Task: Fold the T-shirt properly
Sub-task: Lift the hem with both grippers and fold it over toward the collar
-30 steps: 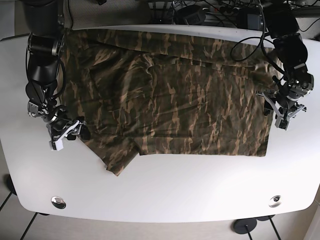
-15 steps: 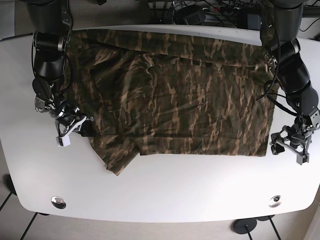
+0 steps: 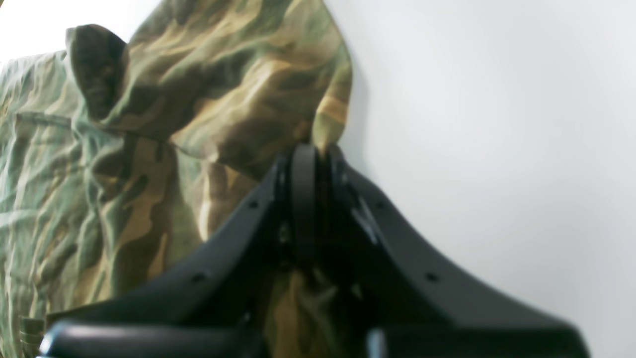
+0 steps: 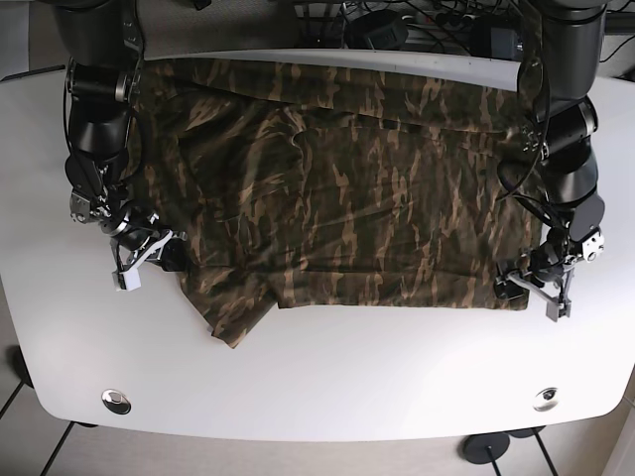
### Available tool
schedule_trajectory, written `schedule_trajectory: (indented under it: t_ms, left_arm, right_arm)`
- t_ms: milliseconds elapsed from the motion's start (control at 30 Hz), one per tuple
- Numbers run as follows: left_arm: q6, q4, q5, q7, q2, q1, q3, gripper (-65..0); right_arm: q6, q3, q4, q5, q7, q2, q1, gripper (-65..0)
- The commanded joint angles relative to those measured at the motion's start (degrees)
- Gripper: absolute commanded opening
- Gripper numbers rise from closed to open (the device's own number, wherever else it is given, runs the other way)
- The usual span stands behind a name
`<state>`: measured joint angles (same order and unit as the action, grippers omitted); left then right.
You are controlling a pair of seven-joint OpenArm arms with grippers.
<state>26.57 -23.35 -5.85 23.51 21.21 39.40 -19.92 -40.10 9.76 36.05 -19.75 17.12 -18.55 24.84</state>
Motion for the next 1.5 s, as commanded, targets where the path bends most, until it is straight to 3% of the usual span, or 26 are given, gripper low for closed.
schedule_trajectory:
  t_ms: [33, 100, 133, 167, 200, 267, 300, 467, 533, 633, 900, 1033, 1233, 1333, 1500]
  left_arm:
    - [0.2, -0.5, 0.1, 1.2, 0.5, -0.3, 0.0, -19.2]
    - [0.3, -0.8, 0.1, 1.2, 0.1, -1.1, 0.1, -24.9]
    - [0.3, -0.8, 0.1, 1.2, 0.1, -1.1, 0.1, -32.6]
    - [0.0, -1.0, 0.1, 1.1, 0.1, -1.1, 0.1, -45.7]
    - [0.0, -1.0, 0.1, 0.9, 0.1, -1.1, 0.1, -52.9]
    - [0.0, -1.0, 0.1, -2.0, 0.1, -1.1, 0.1, -63.3]
    - [0.0, -1.0, 0.2, -3.3, 0.2, -1.1, 0.2, -65.0]
    - [0.4, -1.7, -0.3, -4.1, 0.5, -0.5, 1.4, -65.0]
    - [0.5, -8.1, -0.3, -3.2, 0.3, -1.0, 1.2, -65.0]
    - [0.5, -23.2, -1.1, 3.1, -0.1, -6.6, 1.1, -65.0]
    - [0.5, -52.4, -10.4, 15.0, -1.4, -19.4, 1.1, -65.0]
    - [0.5, -61.1, -12.6, 18.6, -1.5, -24.8, -2.7, -65.0]
    - [0.5, -66.5, -12.7, 20.1, -1.6, -31.1, -6.3, -65.0]
    - [0.6, -67.8, -12.7, 20.1, -1.6, -33.8, -7.5, -65.0]
    - [6.3, -69.1, -12.3, 20.1, -1.6, -38.6, -11.9, -65.0]
  right_arm:
    - [0.1, 0.0, 0.5, 0.7, 1.4, -0.4, 0.9, -63.1]
    - [0.1, 0.0, 0.5, 0.7, 1.4, -0.4, 0.9, -63.1]
    - [0.1, 0.0, 0.5, 0.7, 1.4, -0.4, 0.9, -63.1]
    - [0.1, 0.0, 0.5, 0.7, 1.4, -0.4, 0.9, -63.1]
    - [0.1, 0.0, 0.5, 0.7, 1.4, -0.4, 0.9, -63.1]
    - [0.1, 0.0, 0.5, 0.7, 1.4, -0.4, 0.9, -63.1]
    - [0.1, 0.0, 0.5, 0.7, 1.4, -0.4, 0.9, -63.3]
    - [0.1, 0.0, 4.6, 0.6, 2.0, -0.4, 0.5, -63.4]
    - [0.1, 0.1, 10.5, 0.6, 5.1, -0.4, -0.8, -63.4]
    - [0.1, 4.3, 21.4, 1.1, 10.6, -0.4, -4.0, -63.4]
    - [0.1, 10.5, 40.4, 0.7, 22.9, -0.4, -8.6, -63.4]
    - [0.1, 14.5, 51.0, 0.6, 30.0, -0.3, -13.2, -63.4]
    - [0.1, 19.0, 66.4, 0.6, 37.2, 1.9, -23.1, -63.4]
    - [0.1, 20.5, 72.8, 0.6, 38.7, 4.3, -28.4, -63.4]
    - [0.1, 23.6, 77.4, 0.6, 40.9, 7.2, -36.0, -63.4]
